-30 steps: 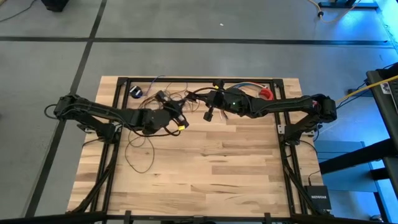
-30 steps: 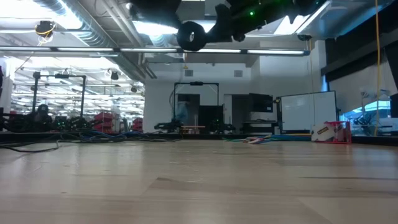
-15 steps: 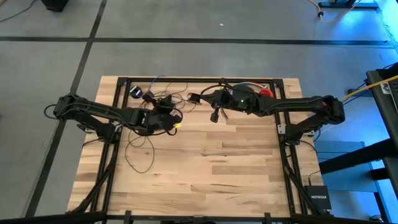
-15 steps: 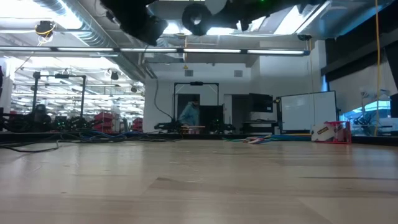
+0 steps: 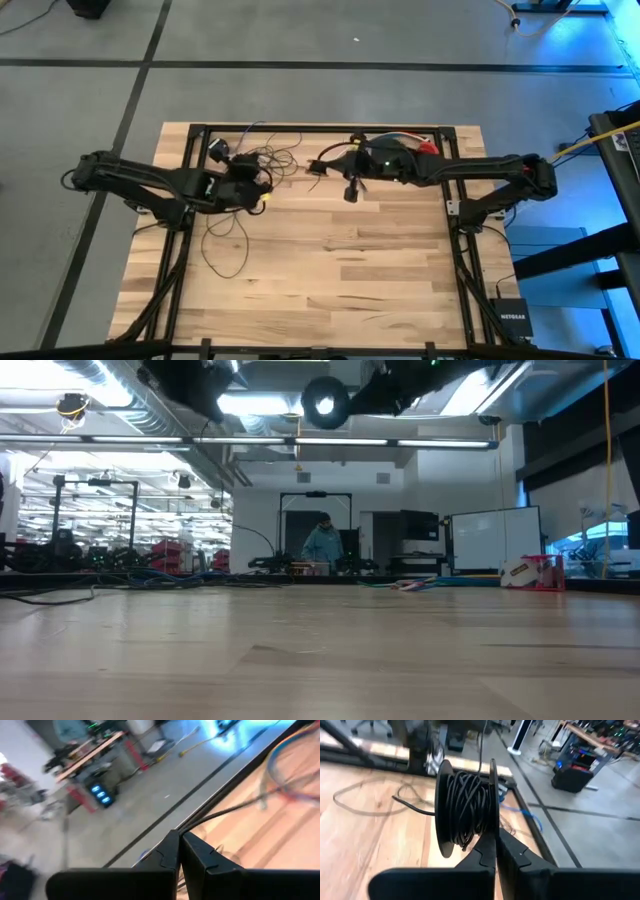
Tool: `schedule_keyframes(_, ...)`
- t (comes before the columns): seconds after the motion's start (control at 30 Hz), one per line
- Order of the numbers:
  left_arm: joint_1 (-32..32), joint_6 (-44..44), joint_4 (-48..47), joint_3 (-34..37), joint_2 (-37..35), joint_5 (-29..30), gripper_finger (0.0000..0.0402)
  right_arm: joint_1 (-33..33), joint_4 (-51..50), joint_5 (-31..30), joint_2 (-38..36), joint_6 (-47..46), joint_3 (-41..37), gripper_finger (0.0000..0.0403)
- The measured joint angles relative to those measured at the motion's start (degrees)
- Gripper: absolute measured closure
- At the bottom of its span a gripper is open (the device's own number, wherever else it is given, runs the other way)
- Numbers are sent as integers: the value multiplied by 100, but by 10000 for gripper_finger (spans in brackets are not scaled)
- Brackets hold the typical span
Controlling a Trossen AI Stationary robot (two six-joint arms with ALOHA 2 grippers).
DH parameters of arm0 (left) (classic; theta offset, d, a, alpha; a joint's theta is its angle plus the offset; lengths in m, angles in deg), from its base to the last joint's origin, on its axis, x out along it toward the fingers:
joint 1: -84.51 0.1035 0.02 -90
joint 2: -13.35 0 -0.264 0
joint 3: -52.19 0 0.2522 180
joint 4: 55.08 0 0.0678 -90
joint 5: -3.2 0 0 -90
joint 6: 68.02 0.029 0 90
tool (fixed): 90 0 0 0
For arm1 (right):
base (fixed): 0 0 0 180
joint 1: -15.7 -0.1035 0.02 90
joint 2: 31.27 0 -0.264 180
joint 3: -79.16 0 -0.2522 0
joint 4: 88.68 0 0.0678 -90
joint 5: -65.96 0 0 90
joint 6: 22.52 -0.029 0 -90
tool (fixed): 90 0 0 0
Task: Coiling cords
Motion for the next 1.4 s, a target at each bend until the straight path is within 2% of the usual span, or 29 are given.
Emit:
schedule_keyframes(0.23, 226, 1055, 1684, 0, -228, -965, 398, 0, 194, 0, 457, 170, -8, 402)
schedule_keyframes(0.43, 521, 1227, 2271, 0, -223, -1852, 399, 0, 409, -196, 743, 189, -8, 402)
schedule_keyframes(0.67, 680, 1099, 2465, 2, -223, -1987, 398, 2, 779, -843, 1204, 178, -8, 402)
schedule_keyframes(0.93, 667, 953, 2688, 2, -185, -2462, 398, 17, 1436, -1901, 1530, 170, -6, 402)
schedule_keyframes(1.17, 667, 968, 3405, 2, 307, -2945, 399, 20, 2203, -2260, 1734, 121, -6, 402)
schedule_keyframes(1.4, 667, 1007, 4128, 2, 919, -3173, 398, 20, 2653, -2197, 1734, -16, -6, 402)
